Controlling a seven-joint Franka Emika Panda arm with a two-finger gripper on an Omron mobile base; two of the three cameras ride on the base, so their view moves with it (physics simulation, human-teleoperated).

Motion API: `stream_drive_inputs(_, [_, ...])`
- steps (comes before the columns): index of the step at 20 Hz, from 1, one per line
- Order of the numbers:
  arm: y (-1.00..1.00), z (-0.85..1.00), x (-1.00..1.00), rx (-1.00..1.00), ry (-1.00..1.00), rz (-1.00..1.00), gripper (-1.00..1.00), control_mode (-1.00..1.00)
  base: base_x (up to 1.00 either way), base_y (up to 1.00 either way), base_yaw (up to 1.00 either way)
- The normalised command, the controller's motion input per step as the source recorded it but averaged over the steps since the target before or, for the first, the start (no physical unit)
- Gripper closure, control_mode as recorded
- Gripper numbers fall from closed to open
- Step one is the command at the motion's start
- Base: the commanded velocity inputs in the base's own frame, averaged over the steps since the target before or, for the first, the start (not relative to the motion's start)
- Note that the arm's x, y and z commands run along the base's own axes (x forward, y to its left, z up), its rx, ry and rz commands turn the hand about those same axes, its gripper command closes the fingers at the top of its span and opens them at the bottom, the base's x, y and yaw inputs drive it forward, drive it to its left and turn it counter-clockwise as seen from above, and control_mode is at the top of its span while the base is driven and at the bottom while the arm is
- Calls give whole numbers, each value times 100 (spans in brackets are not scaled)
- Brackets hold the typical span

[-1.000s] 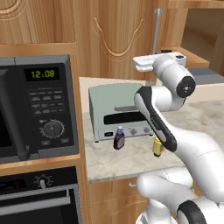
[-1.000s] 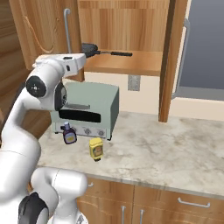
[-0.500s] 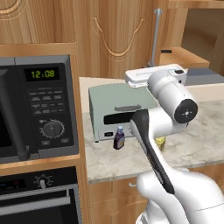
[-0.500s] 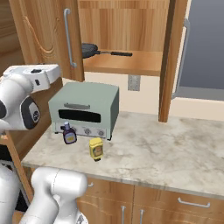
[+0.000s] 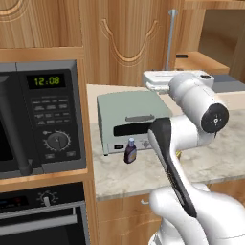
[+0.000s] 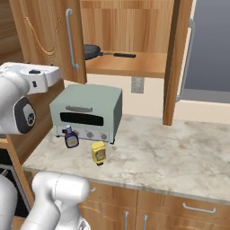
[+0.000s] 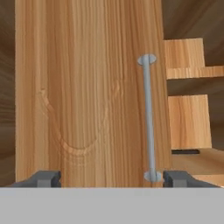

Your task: Pick the pan from the cabinet and place it on the stove. Then turn on the stove burner for the pan.

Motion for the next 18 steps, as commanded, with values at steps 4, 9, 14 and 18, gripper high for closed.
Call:
stream_drive_inputs(4, [-63,20,-3,19,22,0,-100,-100,0,0,0])
stream_drive_inputs(9, [-71,-3,0,22,30,0,-100,-100,0,0,0])
stream_drive_inputs(14, [-53,-34,0,27,28,0,-100,-100,0,0,0])
stream_drive_inputs(18, [-34,-2,28,24,27,0,-100,-100,0,0,0])
